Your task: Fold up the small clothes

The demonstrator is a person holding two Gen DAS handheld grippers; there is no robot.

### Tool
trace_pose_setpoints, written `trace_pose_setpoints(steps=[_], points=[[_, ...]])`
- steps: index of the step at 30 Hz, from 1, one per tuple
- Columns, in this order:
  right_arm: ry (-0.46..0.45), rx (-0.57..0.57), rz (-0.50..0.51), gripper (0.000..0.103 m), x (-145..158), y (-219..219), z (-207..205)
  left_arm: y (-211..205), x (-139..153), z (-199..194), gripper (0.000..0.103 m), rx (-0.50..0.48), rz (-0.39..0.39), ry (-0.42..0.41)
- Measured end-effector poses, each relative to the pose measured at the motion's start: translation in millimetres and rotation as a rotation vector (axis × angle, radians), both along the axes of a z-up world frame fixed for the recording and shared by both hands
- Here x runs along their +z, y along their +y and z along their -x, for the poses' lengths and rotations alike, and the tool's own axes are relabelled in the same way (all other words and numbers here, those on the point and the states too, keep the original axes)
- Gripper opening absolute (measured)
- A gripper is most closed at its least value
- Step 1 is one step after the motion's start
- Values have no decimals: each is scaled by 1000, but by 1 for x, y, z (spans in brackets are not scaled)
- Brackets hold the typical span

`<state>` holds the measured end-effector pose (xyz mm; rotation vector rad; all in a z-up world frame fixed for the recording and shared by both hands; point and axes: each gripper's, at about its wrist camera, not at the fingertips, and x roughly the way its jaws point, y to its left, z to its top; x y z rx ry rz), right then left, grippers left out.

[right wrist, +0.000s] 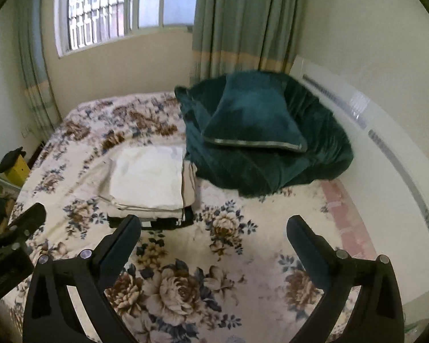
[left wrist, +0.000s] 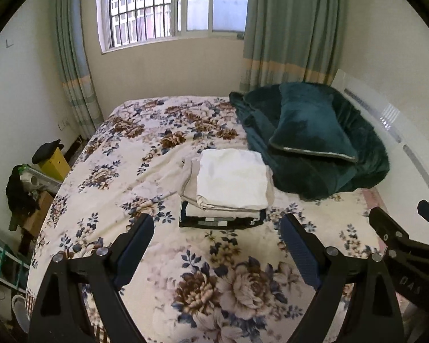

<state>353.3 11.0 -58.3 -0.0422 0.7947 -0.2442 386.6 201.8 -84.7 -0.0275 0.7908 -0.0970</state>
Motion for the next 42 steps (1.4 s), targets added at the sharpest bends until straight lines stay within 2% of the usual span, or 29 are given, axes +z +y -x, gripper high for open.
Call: trace_pose_setpoints(steps=[6,16,24,25,26,27,42], points=[[-62,52,5,103,55,11,66,11,41,47,90,22,-4,-55],[-127,80,-20,103,112,13,134,17,63,93,90,35,2,-99],[-136,94,-9,103,125,11,155,14,71,110,90,40,-3,-129],[-135,95,-8,103,125,10,156,13,71,111,92,41,-4,-133],[-133,92,-13,103,125,10,157,13,72,111,100,41,-4,-133],[-132,90,-18,103,125,9,158,13,71,112,103,43,-3,-133],[-133,95,-20,103,124,2,158,16,72,120,103,69,-8,-122]])
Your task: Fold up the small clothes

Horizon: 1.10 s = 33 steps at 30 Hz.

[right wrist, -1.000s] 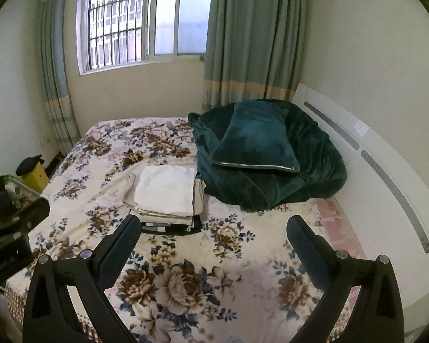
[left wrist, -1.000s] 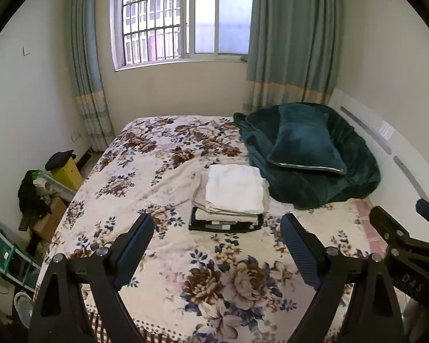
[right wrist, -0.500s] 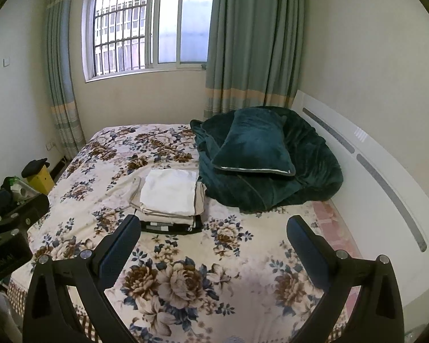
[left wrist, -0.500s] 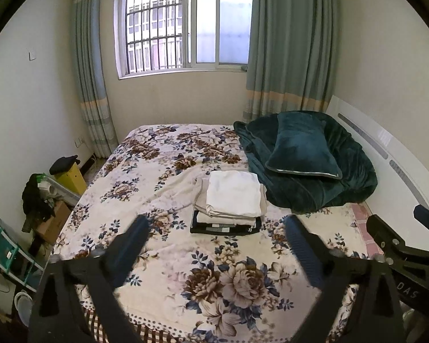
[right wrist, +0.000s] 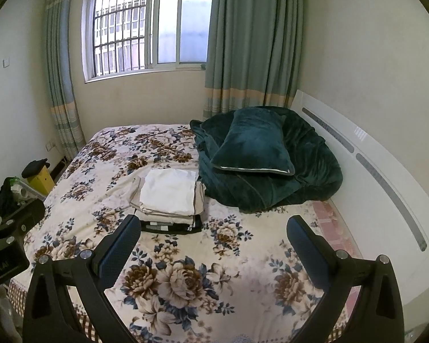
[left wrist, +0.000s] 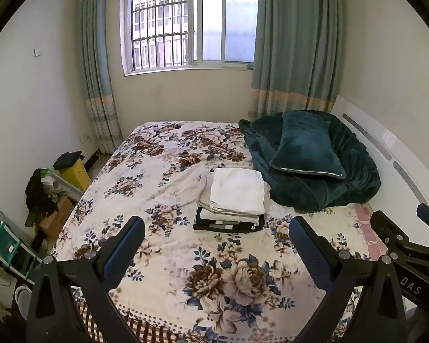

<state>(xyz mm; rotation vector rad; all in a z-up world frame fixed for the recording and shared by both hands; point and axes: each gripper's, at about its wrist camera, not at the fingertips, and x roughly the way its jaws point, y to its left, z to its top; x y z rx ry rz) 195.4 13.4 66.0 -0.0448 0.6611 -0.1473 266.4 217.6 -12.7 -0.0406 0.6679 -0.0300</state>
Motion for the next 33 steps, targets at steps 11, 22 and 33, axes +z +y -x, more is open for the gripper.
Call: trace_pose_setpoints(steps=[11,22,33], points=[[11,22,-2,103,-1,-5,-11,-2,0,2,103,5,-11,1],[16,35,-7,103,-5,-5,-10,-3,-1,3,103,8,-11,6],[16,36,-9,103,-5,-3,-8,-4,0,7,103,26,-17,10]])
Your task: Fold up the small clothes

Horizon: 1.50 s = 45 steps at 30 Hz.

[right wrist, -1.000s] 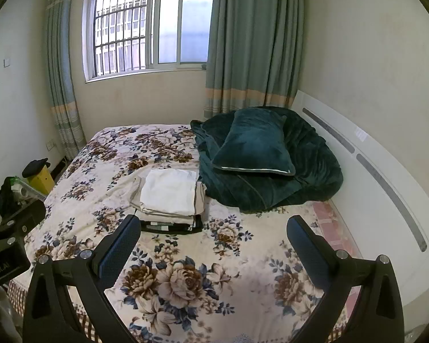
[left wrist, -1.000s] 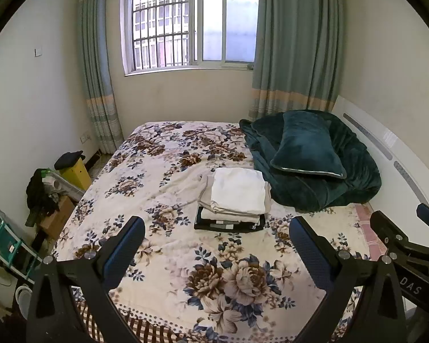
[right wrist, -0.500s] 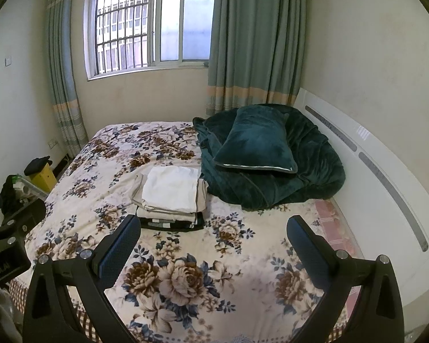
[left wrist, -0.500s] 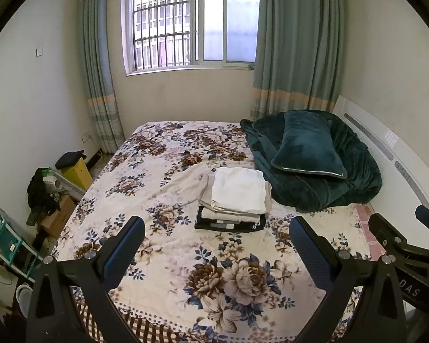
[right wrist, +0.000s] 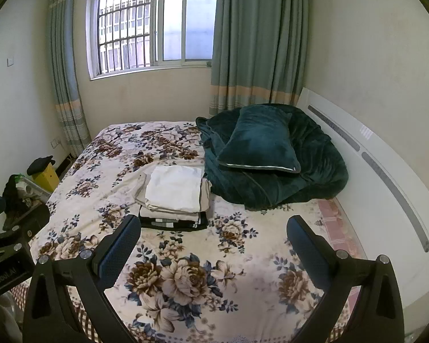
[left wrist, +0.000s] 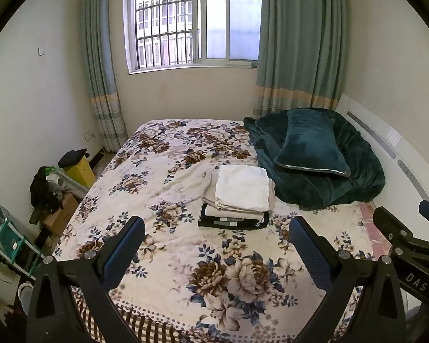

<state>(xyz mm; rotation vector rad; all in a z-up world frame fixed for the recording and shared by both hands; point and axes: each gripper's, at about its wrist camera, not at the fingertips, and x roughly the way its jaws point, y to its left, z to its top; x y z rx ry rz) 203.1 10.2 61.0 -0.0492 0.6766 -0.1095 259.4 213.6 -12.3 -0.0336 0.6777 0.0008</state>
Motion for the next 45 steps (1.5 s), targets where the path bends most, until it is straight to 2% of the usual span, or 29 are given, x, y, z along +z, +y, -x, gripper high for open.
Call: trace_pose_setpoints(steps=[45], points=[[-7,14,-3,103,4,6,-1,2,1,5,103,26,-4,0]])
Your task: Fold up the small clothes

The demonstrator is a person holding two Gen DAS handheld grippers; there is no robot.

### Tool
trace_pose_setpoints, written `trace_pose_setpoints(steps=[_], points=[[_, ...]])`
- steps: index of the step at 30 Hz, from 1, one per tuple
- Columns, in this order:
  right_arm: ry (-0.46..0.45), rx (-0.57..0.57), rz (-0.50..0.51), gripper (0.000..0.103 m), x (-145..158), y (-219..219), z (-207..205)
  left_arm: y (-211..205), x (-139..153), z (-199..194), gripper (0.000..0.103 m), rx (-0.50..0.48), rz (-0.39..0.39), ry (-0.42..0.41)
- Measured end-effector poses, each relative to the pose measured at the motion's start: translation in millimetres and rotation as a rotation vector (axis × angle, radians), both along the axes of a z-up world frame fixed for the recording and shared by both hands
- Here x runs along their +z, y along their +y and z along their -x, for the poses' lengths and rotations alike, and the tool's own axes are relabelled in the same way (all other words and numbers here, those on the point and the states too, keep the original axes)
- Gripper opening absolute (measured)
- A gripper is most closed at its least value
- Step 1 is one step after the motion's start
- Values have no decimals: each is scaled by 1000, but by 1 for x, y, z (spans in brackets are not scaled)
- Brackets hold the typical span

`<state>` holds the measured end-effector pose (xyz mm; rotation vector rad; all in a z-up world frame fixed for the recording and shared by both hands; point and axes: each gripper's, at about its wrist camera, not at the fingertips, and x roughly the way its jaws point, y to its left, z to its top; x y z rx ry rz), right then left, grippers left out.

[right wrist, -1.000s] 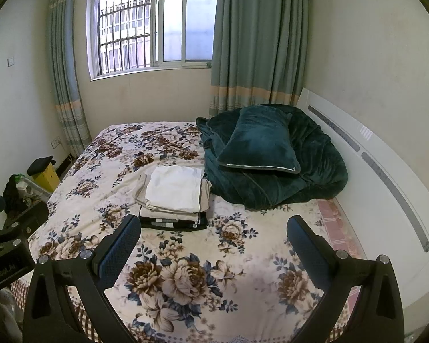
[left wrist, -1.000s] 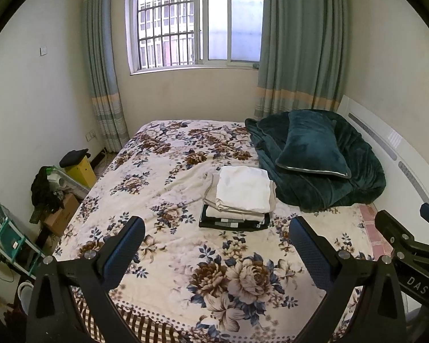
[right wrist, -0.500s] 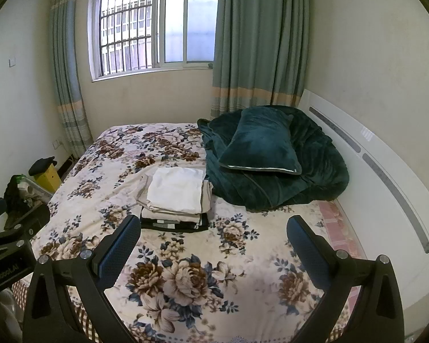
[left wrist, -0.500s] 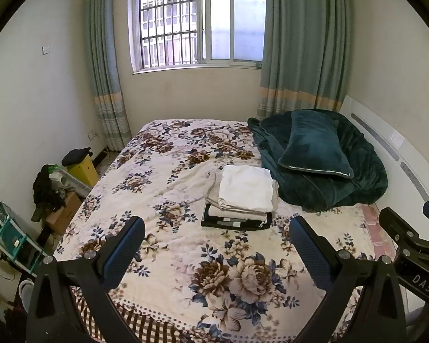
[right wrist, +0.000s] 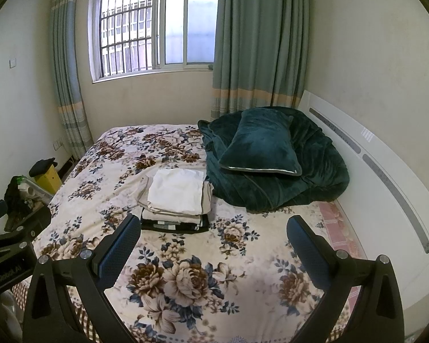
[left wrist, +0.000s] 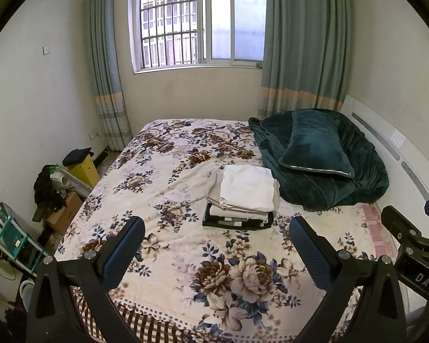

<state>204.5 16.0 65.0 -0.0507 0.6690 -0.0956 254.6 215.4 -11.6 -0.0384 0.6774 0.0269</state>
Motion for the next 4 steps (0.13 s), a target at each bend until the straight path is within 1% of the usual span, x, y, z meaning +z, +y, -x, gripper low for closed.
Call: trace_pose_setpoints(steps=[4], points=[[0,1,-1,103,1,1,-1,3,0,3,103,9,-7,-12]])
